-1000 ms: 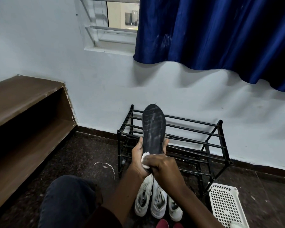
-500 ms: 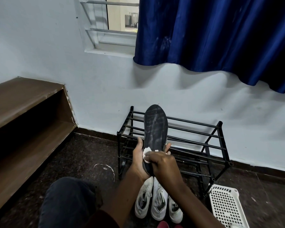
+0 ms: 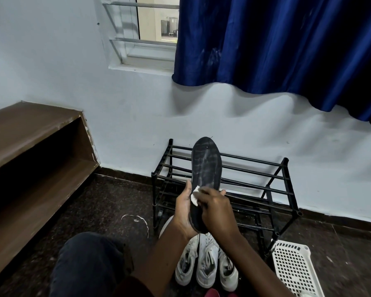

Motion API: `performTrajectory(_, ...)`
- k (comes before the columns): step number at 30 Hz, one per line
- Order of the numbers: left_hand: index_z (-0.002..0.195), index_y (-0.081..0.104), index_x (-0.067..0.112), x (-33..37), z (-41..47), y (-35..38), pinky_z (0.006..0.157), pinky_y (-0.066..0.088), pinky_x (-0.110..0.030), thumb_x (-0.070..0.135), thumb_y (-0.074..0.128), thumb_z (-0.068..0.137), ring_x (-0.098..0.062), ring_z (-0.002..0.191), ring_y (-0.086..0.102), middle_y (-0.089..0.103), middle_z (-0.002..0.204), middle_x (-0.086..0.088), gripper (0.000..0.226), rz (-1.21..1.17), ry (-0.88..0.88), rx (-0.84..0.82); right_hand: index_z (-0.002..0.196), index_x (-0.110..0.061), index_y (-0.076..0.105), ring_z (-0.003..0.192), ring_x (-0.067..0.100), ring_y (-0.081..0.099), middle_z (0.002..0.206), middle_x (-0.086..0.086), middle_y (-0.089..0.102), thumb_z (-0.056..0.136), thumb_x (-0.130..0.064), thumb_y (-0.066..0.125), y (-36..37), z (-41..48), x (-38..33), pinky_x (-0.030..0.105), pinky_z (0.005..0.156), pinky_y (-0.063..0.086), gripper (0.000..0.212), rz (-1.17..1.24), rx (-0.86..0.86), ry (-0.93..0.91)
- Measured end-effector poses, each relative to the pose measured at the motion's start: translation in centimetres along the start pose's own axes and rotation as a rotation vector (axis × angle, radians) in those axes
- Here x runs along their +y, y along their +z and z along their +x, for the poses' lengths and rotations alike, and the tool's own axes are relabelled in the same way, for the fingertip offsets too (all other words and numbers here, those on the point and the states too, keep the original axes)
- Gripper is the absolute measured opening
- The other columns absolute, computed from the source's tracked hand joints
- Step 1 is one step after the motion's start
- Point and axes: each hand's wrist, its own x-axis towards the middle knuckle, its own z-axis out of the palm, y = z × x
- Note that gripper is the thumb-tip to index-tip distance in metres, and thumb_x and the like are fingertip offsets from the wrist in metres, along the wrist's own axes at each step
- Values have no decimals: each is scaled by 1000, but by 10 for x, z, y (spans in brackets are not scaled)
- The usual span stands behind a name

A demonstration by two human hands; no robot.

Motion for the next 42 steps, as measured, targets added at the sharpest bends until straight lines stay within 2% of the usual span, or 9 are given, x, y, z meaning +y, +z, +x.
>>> performTrajectory(6, 116, 65, 2, 6, 5, -14, 97, 44, -49, 64, 38, 88, -33, 118, 53, 59, 123, -19, 73, -75, 91, 38, 71, -13, 72, 71, 11, 64, 77, -1, 70, 57, 13, 67, -7, -34, -11, 25, 61, 52, 30, 103, 6, -225)
performTrajectory(12, 114, 67, 2, 1, 1, -17, 100, 41, -47, 62, 32, 90, -34, 116, 56, 60, 123, -20, 74, -3, 15, 12, 66, -14, 69, 61, 12, 64, 70, -2, 68, 59, 4, 60, -9, -29, -1, 24, 49, 49, 21, 18, -31, -123)
performTrajectory(16, 117, 63, -3, -5, -4, -16, 84, 55, -42, 62, 28, 93, -34, 101, 65, 63, 113, -24, 78, -26, -29, -26, 68, -13, 74, 61, 16, 67, 72, 0, 72, 56, 6, 63, -3, -8, 7, 20, 52, 51, 25, -25, 70, -24)
performTrajectory(21, 127, 58, 7, -1, -3, -15, 97, 44, -50, 68, 39, 83, -34, 116, 57, 56, 127, -19, 77, -37, -2, 6, 67, -13, 71, 63, 7, 60, 70, -2, 69, 59, 9, 61, 1, -26, -5, 19, 57, 45, 25, 116, 53, -119)
performTrajectory(24, 117, 65, 4, 2, -1, -19, 93, 47, -49, 71, 32, 86, -33, 111, 59, 58, 125, -19, 81, -70, 48, 34, 71, -16, 68, 63, 4, 56, 71, -8, 64, 64, 6, 66, -2, -46, -7, 21, 54, 43, 23, 153, -54, -168)
performTrajectory(27, 132, 52, 4, 1, -1, -19, 86, 52, -44, 72, 28, 86, -35, 112, 58, 49, 137, -22, 86, -109, 69, 45, 77, -17, 68, 65, 8, 60, 76, -10, 65, 66, 2, 66, -7, -50, 0, 20, 57, 45, 22, 123, -95, -196)
performTrajectory(33, 135, 49, 5, -8, 0, -9, 108, 36, -44, 71, 39, 77, -30, 134, 39, 39, 145, -20, 88, -34, 8, 14, 67, -12, 69, 57, 17, 59, 68, -1, 65, 61, 8, 63, -5, -22, 9, 19, 56, 37, 21, -46, -1, 33)
performTrajectory(38, 123, 58, 4, -8, 5, -4, 84, 53, -38, 56, 52, 79, -28, 102, 62, 62, 118, -17, 68, 17, 82, 93, 57, -12, 57, 44, 15, 51, 55, 0, 56, 52, 18, 66, 1, -36, -13, 16, 44, 23, 33, -87, 56, 183)
performTrajectory(42, 105, 70, -2, -2, 8, -11, 89, 49, -36, 55, 49, 82, -28, 104, 62, 66, 111, -20, 65, -42, 128, 79, 56, -14, 63, 50, 8, 56, 57, -2, 63, 52, 13, 69, -2, -51, -25, 15, 46, 33, 28, 67, 71, 165)
